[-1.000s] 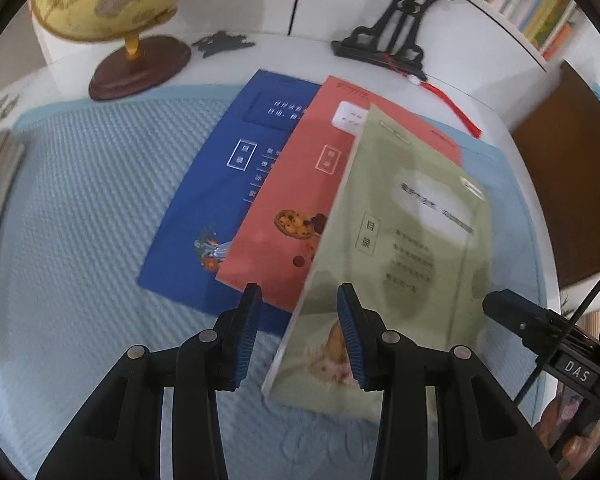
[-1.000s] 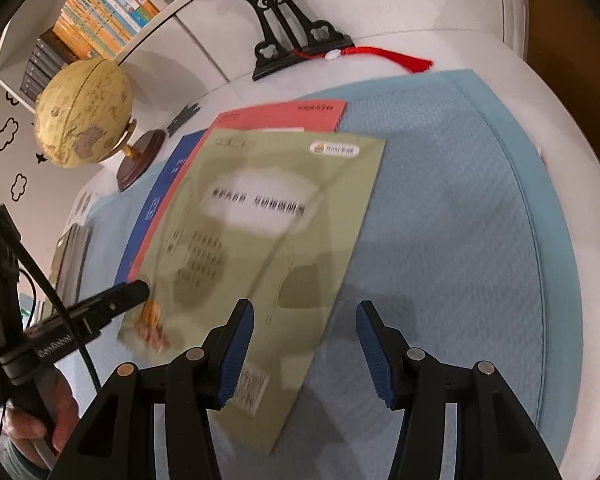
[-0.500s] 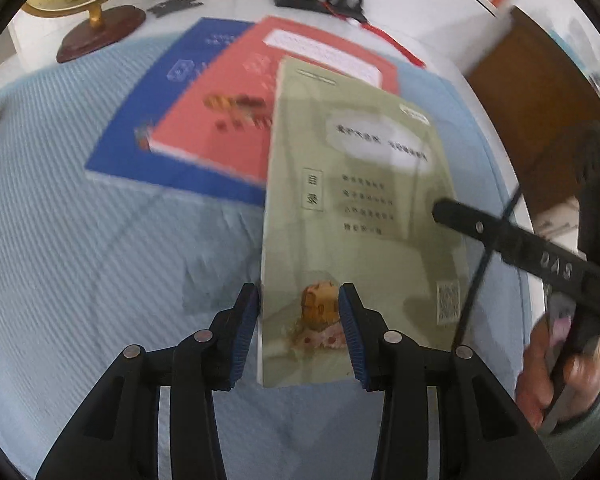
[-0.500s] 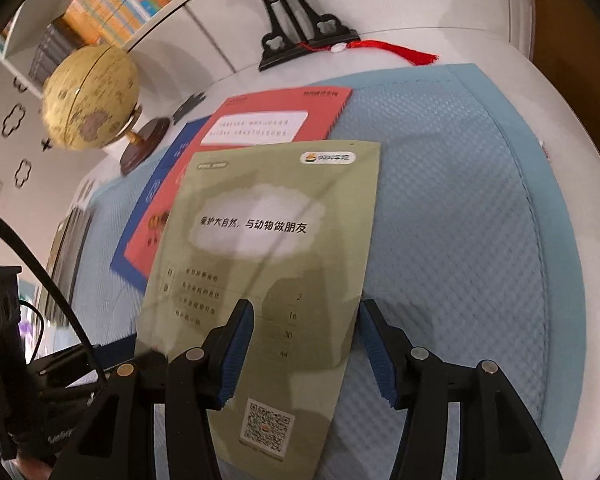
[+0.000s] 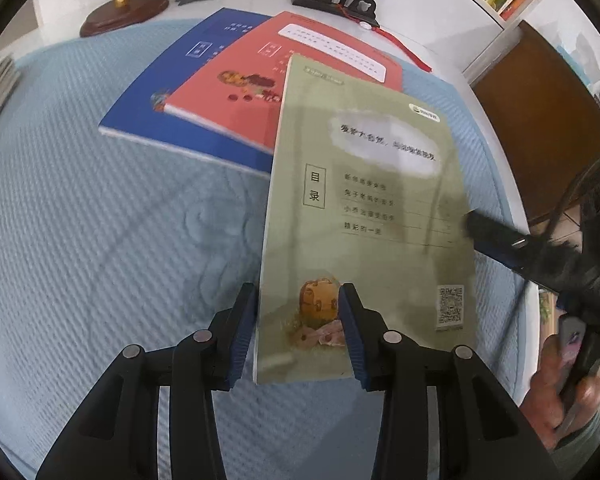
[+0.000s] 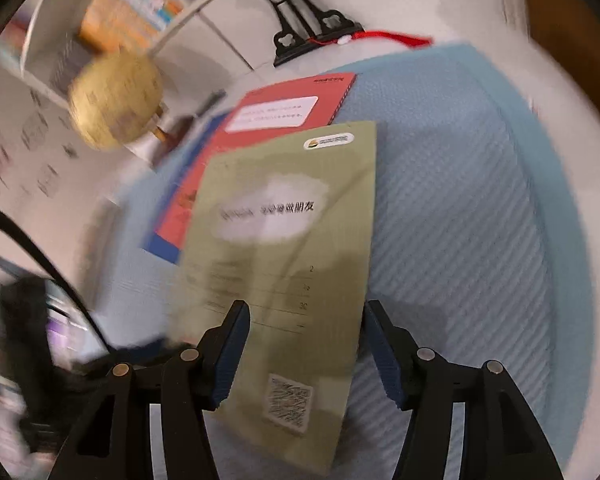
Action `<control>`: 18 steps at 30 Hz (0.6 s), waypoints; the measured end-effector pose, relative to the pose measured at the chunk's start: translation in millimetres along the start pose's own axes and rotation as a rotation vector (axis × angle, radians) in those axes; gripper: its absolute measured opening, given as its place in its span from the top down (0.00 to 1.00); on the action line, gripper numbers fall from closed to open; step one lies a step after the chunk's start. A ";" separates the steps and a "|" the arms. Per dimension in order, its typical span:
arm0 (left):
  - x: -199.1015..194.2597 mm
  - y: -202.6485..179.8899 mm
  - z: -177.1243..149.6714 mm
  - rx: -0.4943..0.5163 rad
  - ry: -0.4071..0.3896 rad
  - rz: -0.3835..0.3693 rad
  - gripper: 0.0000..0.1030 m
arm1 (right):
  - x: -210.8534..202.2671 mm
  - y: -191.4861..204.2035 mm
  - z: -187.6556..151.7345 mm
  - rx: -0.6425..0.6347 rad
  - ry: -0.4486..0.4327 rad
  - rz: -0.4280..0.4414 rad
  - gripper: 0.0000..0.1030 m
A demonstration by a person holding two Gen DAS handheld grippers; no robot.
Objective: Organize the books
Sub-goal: 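Lift the book with both grippers and flip it over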
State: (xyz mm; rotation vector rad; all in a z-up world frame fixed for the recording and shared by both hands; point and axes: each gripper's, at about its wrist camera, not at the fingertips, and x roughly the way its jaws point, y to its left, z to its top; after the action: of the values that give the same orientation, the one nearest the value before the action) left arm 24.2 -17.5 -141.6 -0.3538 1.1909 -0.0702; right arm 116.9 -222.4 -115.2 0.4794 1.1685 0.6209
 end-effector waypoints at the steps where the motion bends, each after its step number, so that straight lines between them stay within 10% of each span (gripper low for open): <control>1: -0.9 2.7 -1.9 -0.013 0.000 -0.015 0.64 | -3.0 -6.2 -0.8 0.043 0.001 0.057 0.43; 4: -3.2 9.5 -5.7 -0.053 0.008 -0.079 0.64 | 6.3 -34.0 -8.6 0.245 0.066 0.317 0.44; 18: -32.0 4.8 -30.3 -0.021 -0.038 -0.034 0.64 | -12.7 115.5 -14.4 -0.295 0.040 0.075 0.44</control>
State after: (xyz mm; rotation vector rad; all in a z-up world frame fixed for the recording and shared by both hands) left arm -16.3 -12.4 -124.2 -0.3922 1.1489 -0.0808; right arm 77.1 -145.1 -36.8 0.2608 1.0774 0.8562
